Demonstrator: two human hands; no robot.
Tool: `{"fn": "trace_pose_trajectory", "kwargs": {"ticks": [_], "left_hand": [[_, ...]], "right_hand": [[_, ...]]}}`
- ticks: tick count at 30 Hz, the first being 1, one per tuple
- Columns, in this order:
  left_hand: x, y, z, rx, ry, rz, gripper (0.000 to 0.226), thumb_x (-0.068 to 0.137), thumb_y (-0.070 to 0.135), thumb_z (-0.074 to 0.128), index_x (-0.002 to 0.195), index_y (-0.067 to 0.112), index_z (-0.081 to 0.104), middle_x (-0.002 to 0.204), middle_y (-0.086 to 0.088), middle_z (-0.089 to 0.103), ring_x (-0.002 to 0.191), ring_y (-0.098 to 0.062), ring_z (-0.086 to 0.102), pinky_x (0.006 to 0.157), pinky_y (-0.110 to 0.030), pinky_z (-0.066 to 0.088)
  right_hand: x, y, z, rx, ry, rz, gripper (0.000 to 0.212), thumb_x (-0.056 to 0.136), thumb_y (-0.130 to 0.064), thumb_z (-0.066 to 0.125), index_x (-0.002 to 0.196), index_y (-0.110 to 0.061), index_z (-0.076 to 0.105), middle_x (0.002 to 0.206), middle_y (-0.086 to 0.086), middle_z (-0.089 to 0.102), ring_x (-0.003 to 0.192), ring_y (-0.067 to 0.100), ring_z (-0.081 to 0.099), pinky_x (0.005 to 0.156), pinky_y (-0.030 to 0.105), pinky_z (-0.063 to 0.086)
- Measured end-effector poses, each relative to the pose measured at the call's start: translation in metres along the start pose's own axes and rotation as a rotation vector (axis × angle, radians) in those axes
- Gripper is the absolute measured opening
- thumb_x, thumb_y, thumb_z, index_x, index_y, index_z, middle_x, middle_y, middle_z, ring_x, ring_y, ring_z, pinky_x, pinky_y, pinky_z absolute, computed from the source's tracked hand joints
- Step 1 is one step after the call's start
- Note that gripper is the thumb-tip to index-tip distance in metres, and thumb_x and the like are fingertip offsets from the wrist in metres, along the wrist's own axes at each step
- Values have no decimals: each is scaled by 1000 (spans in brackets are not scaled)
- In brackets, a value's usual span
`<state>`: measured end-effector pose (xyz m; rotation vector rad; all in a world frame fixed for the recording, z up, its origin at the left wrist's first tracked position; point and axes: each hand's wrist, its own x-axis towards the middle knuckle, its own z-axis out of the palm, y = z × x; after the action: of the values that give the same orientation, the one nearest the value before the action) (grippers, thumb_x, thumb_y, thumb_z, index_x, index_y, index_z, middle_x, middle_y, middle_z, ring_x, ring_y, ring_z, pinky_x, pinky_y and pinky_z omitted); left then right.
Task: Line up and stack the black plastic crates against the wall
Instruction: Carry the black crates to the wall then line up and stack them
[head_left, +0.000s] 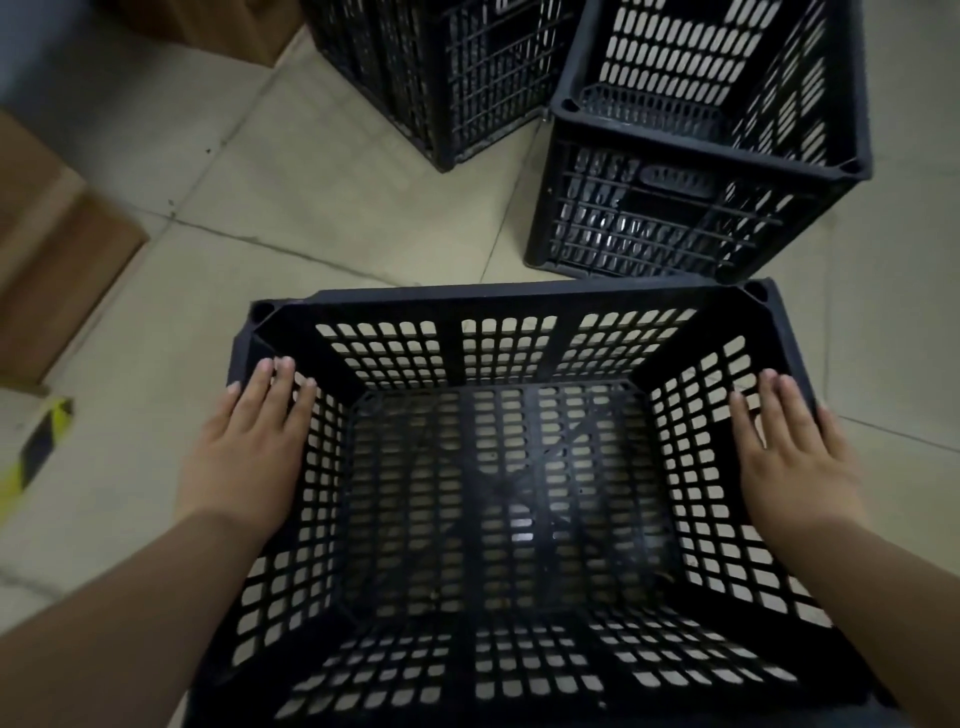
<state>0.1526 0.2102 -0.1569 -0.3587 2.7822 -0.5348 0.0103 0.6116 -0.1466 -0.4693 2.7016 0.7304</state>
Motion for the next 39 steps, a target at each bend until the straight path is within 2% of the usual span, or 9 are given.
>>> {"fn": "trace_pose_trajectory", "kwargs": {"ticks": [6,18,20,22,25,26,29,34,39], "left_hand": [[-8,-7,-12,41,-132,49,71,94,15,24,131,11,-36,138,-10,-42,128,-18,-37,90,-35,-37],[-123,-115,-42,-48,-298,-124,67,95,12,22,133,8,-33,138,-13,-42,129,-25,-37,99,-35,-26],[-159,-146,-44,-53,-330,-192,67,95,12,23,132,9,-33,138,-13,-42,128,-24,-38,96,-35,-29],[-198,-177,-45,-66,-352,-268,68,95,11,23,133,10,-33,138,-11,-42,128,-24,-38,93,-35,-33],[-257,-227,-39,-84,-404,-382,66,96,11,22,131,12,-34,137,-9,-43,126,-22,-39,83,-36,-40],[-279,-245,-36,-84,-420,-419,65,96,11,21,131,13,-34,136,-9,-43,125,-22,-39,81,-36,-41],[-341,-297,-25,-81,-469,-517,66,96,10,22,131,16,-34,135,-9,-44,125,-22,-39,79,-36,-43],[-431,-381,3,-73,-595,-649,65,98,13,22,132,18,-33,135,-8,-42,125,-22,-38,74,-36,-46],[-484,-462,28,-103,-669,-706,65,99,15,22,132,17,-33,136,-7,-43,125,-22,-39,73,-38,-46]], "right_hand": [[-4,-2,-15,-92,-126,-5,64,87,-11,10,130,-13,-37,130,13,-52,98,25,-67,82,39,-43],[-47,-60,-135,-49,-46,-197,63,91,-12,13,130,-12,-35,135,14,-48,102,23,-59,72,36,-47],[-55,-82,-154,46,122,-330,64,88,-7,22,143,-9,-11,148,15,-28,116,20,-54,87,35,-43],[-58,-104,-167,82,267,-449,62,74,-1,33,135,4,39,153,20,15,141,19,-25,111,36,-22],[-75,-160,-207,46,481,-638,64,56,9,49,119,12,54,145,26,30,146,21,-8,115,36,-8],[-90,-184,-236,26,435,-655,69,59,9,45,128,7,48,146,25,23,143,20,-19,113,35,-17],[-124,-260,-288,-130,373,-743,71,76,-5,15,140,-14,-15,143,15,-31,102,20,-65,81,35,-47],[-164,-378,-357,-287,429,-867,78,86,-13,46,142,-5,-7,143,25,-26,105,24,-64,81,37,-48],[-194,-484,-416,-408,294,-918,59,98,-25,16,129,-16,-33,132,10,-46,70,23,-71,59,35,-48]]}}
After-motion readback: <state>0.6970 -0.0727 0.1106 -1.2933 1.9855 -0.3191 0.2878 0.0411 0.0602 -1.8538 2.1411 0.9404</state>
